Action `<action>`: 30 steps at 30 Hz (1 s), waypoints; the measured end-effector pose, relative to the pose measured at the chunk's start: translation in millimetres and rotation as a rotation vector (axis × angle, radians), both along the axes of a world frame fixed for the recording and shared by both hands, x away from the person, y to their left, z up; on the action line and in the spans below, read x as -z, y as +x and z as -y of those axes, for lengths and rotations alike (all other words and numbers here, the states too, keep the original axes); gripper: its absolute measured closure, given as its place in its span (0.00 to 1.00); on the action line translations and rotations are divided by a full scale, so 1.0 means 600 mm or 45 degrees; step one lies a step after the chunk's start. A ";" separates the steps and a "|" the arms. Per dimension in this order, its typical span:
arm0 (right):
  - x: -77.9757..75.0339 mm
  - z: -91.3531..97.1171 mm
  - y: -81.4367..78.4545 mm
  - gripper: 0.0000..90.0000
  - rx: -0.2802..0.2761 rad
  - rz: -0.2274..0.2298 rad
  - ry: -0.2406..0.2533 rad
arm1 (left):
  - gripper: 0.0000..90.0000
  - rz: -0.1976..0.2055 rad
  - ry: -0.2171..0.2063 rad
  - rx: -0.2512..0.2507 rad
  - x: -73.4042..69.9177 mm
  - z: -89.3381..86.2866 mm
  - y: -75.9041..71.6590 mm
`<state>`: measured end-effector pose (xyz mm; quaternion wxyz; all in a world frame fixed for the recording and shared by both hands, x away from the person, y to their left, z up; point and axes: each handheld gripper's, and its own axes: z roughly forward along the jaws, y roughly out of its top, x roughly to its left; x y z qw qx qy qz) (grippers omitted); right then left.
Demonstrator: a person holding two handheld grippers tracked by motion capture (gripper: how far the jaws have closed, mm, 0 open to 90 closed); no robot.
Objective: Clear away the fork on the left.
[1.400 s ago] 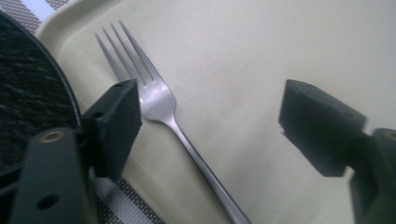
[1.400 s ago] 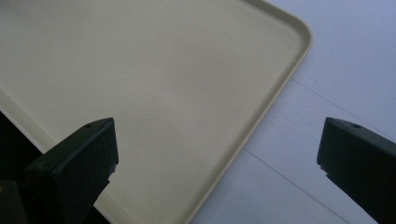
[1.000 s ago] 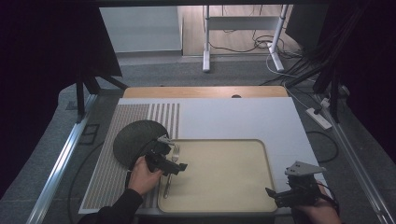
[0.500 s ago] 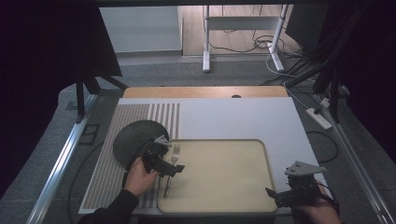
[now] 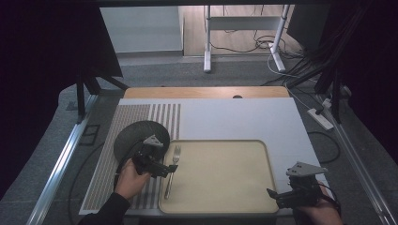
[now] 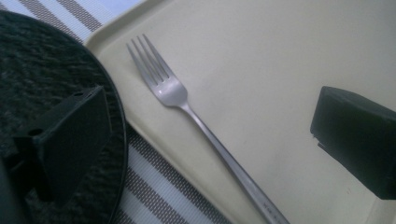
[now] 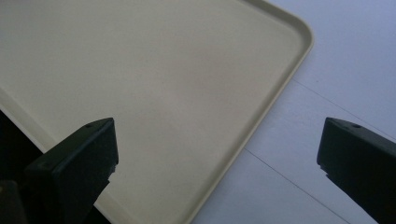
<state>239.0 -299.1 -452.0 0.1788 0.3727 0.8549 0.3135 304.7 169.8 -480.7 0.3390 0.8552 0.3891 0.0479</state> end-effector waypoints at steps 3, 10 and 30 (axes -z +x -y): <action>0.000 0.000 0.000 0.00 0.000 0.000 -0.001 | 0.00 -0.002 0.003 -0.013 -0.001 -0.007 -0.005; 0.000 0.000 0.000 0.00 0.000 0.001 0.001 | 0.00 0.005 0.007 -0.046 -0.004 -0.023 -0.016; 0.000 0.001 0.000 0.00 0.005 0.005 0.006 | 0.00 0.025 -0.038 -0.133 -0.004 -0.071 -0.057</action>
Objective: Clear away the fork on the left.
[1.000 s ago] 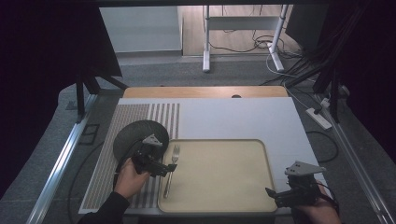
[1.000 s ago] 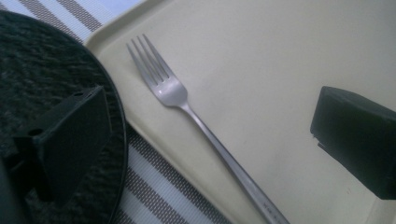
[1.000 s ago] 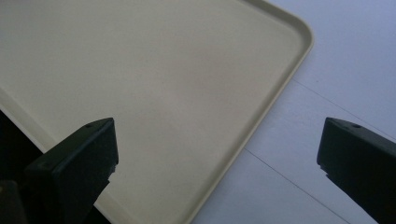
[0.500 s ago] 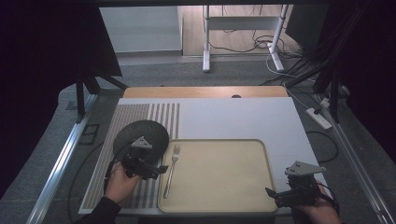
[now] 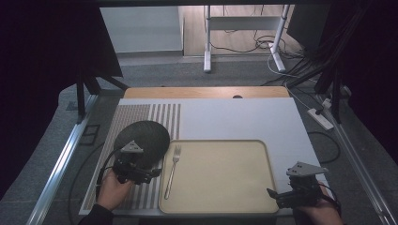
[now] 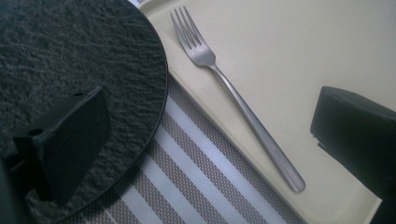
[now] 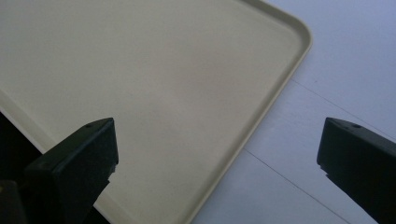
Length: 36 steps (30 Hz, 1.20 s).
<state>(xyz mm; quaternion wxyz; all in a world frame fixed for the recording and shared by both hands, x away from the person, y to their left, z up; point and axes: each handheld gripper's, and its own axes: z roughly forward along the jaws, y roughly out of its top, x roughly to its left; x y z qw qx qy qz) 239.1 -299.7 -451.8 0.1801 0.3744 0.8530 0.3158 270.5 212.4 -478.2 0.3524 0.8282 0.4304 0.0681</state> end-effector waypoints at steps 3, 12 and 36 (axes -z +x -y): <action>-0.001 0.002 0.000 0.00 0.017 -0.003 0.011 | 0.00 -0.005 -0.004 -0.011 0.001 -0.005 -0.005; -0.002 0.006 0.001 0.00 0.035 0.000 0.037 | 0.00 -0.017 -0.044 -0.040 0.003 -0.022 -0.021; -0.002 0.005 -0.001 0.00 0.031 0.007 0.034 | 0.00 -0.082 -0.113 -0.089 0.013 -0.063 -0.065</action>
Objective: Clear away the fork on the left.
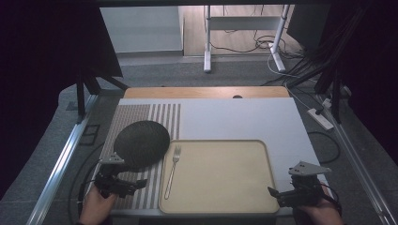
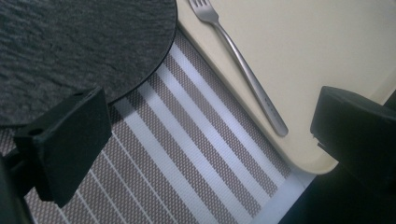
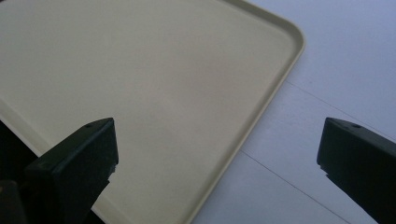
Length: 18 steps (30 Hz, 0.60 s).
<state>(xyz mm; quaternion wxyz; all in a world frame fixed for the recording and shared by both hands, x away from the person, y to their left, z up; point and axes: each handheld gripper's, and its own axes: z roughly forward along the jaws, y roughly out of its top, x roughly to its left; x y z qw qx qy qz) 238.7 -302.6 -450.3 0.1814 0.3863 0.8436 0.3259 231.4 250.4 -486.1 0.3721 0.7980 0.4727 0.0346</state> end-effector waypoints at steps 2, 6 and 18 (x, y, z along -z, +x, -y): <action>0.000 0.000 0.000 0.00 0.001 0.000 0.000 | 0.00 -0.007 -0.006 -0.004 0.001 -0.003 -0.004; 0.000 0.000 0.000 0.00 0.001 -0.002 -0.004 | 0.00 0.004 -0.041 -0.021 -0.001 -0.010 -0.009; 0.000 0.001 0.000 0.00 0.007 0.003 0.002 | 0.00 0.021 -0.016 -0.037 -0.008 -0.015 -0.024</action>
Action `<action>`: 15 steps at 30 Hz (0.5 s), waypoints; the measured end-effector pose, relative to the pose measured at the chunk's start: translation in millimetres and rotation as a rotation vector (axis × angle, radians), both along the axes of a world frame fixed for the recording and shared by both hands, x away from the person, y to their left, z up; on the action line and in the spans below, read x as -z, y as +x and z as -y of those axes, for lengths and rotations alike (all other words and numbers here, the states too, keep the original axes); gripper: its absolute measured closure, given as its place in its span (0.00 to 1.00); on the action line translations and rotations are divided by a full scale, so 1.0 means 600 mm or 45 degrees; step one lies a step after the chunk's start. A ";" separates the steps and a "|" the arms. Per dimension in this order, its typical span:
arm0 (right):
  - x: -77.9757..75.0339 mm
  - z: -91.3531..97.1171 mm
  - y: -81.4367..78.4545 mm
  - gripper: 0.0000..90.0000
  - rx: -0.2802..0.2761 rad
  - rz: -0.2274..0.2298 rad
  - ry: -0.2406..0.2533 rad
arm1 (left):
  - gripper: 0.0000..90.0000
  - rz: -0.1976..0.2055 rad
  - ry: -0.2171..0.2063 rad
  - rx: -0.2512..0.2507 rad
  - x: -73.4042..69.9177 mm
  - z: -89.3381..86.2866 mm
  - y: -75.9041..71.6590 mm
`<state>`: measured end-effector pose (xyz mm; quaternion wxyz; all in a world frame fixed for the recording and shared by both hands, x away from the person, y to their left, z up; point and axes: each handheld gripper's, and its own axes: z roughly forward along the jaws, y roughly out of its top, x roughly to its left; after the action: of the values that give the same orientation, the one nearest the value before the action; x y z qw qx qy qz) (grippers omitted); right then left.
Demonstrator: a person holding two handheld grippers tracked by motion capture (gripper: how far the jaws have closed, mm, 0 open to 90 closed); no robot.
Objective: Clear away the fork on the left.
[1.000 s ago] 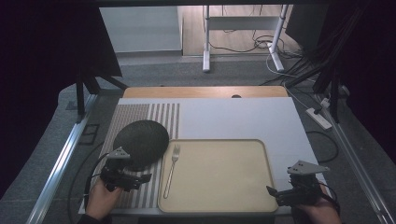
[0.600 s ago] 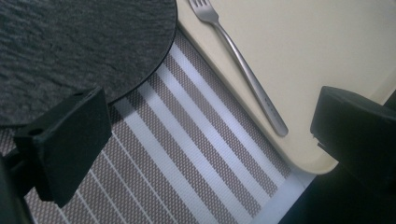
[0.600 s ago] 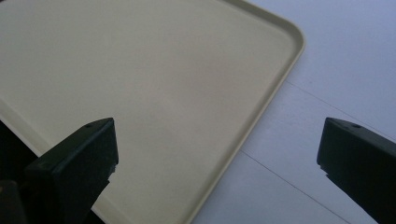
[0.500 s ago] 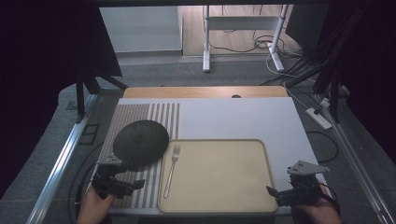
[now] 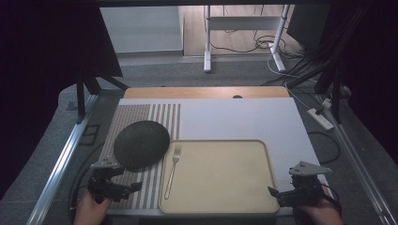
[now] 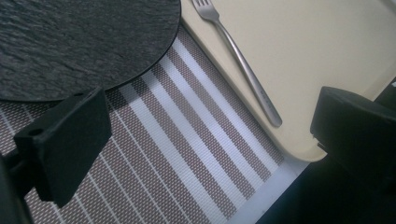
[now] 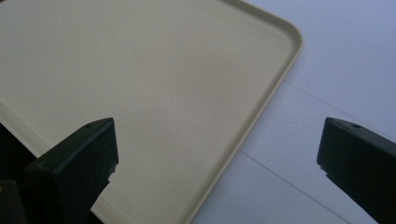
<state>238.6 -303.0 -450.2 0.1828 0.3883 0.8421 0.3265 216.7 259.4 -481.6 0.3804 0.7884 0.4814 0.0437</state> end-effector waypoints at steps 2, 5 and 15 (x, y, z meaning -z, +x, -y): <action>0.000 0.000 0.000 0.00 0.003 0.001 0.002 | 0.00 0.003 0.000 -0.002 -0.001 -0.002 -0.002; 0.000 0.000 0.000 0.00 0.006 0.002 0.004 | 0.00 0.007 0.003 -0.007 -0.002 -0.005 -0.007; 0.000 0.000 0.000 0.00 0.008 0.007 0.003 | 0.00 0.013 0.041 -0.028 -0.005 -0.013 -0.023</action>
<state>238.4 -303.0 -450.0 0.1856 0.3904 0.8400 0.3279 203.2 267.2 -478.4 0.3695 0.7890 0.4872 0.0597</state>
